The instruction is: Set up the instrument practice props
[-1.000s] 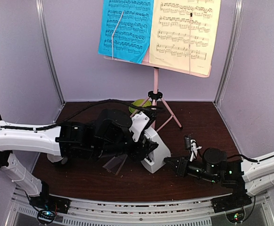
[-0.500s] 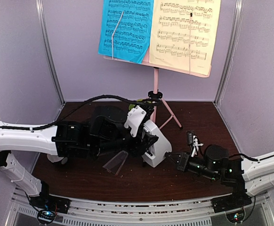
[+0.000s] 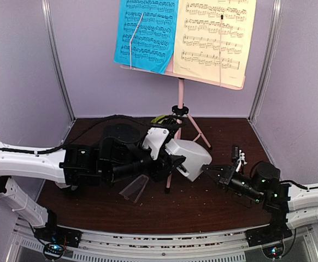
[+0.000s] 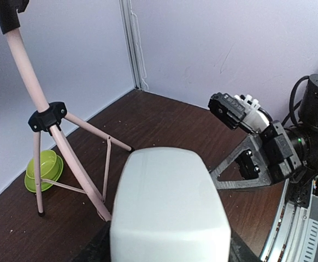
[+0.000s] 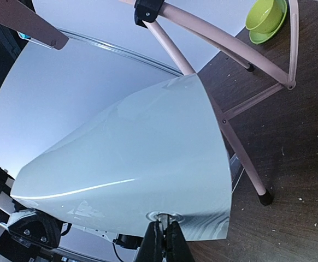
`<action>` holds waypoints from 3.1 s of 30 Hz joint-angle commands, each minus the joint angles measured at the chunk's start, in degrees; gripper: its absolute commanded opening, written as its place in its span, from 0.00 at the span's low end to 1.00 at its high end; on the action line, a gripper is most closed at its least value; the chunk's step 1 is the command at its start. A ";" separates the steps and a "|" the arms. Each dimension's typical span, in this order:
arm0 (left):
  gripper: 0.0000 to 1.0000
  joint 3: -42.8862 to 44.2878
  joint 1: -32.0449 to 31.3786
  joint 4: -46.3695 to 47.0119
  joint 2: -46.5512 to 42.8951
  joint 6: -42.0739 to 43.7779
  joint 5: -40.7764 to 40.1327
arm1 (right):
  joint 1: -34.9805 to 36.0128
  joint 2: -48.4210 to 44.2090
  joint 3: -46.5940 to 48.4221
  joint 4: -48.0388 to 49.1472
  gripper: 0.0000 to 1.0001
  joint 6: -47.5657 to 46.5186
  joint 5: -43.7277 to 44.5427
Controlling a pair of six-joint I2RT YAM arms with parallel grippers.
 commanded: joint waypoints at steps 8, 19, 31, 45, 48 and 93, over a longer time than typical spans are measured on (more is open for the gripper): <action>0.00 -1.05 -2.71 3.10 -4.45 12.03 1.47 | -2.48 -0.16 -3.91 14.05 0.00 27.74 11.17; 0.00 5.90 -2.19 -1.56 -0.22 8.86 -0.56 | -2.89 -3.78 1.24 -3.79 0.08 18.88 9.93; 0.00 23.16 3.69 -12.33 15.17 0.04 7.57 | -2.90 -21.64 3.13 -47.50 0.79 2.97 7.98; 0.00 18.52 4.97 -5.66 20.15 -7.87 11.16 | -2.88 -17.00 12.37 -54.75 0.87 -8.88 6.65; 0.00 14.39 4.97 0.28 19.53 -9.73 10.66 | -2.90 -13.97 14.76 -54.48 0.84 -11.39 5.92; 0.20 -13.23 4.96 27.91 11.20 4.43 22.27 | 2.46 4.64 30.79 -50.41 0.38 -18.35 0.55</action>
